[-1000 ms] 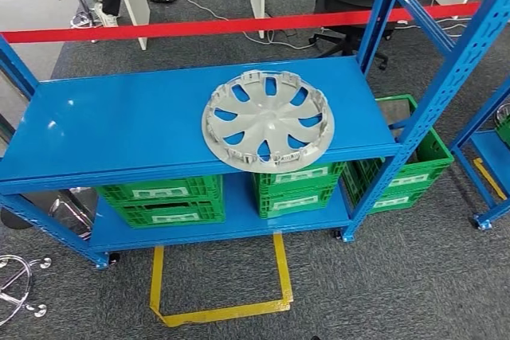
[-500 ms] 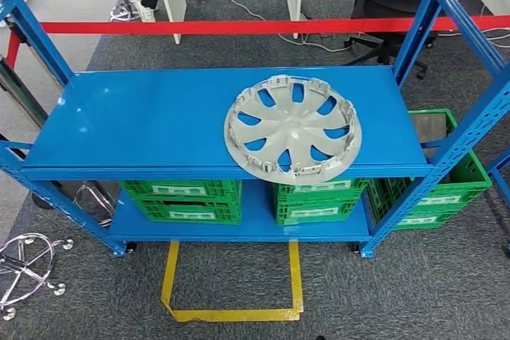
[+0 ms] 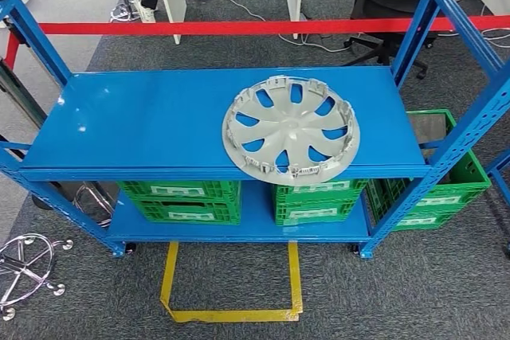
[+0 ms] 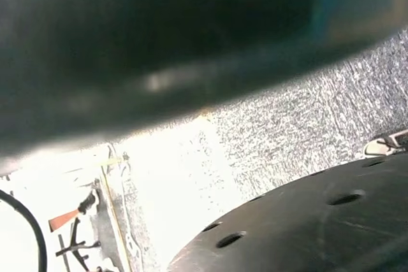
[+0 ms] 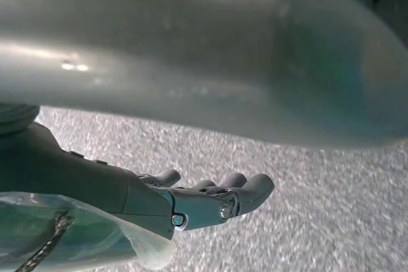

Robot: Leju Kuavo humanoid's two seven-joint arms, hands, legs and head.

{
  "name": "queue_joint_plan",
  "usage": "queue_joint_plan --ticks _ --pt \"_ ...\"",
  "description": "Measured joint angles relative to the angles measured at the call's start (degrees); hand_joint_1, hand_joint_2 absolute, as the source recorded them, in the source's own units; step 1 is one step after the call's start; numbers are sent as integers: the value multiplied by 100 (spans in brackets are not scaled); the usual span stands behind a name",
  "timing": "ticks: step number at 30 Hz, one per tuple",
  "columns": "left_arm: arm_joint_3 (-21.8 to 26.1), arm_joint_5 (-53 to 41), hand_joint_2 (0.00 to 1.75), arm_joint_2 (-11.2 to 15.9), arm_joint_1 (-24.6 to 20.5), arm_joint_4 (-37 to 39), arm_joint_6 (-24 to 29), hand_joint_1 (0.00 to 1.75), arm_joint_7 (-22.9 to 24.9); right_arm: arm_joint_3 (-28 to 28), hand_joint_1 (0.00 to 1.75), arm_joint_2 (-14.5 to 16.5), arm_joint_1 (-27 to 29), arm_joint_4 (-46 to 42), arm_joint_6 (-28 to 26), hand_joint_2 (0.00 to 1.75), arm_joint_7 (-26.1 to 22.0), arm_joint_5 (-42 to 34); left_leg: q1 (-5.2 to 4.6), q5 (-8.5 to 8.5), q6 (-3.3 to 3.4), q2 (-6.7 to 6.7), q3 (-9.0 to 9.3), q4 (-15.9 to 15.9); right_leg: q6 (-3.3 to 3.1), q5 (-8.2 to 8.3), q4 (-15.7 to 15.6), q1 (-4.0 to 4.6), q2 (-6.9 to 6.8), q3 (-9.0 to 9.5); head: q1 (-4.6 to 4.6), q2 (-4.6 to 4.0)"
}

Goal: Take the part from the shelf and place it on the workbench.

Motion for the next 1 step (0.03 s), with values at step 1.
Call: queue_joint_plan --ticks 1 --pt "-28 55 0 7 8 -7 -15 0 -3 -72 0 0 12 -11 16 0 6 50 0 -1 -1 0 0 0 0 0 0 0 0 1 0 0"
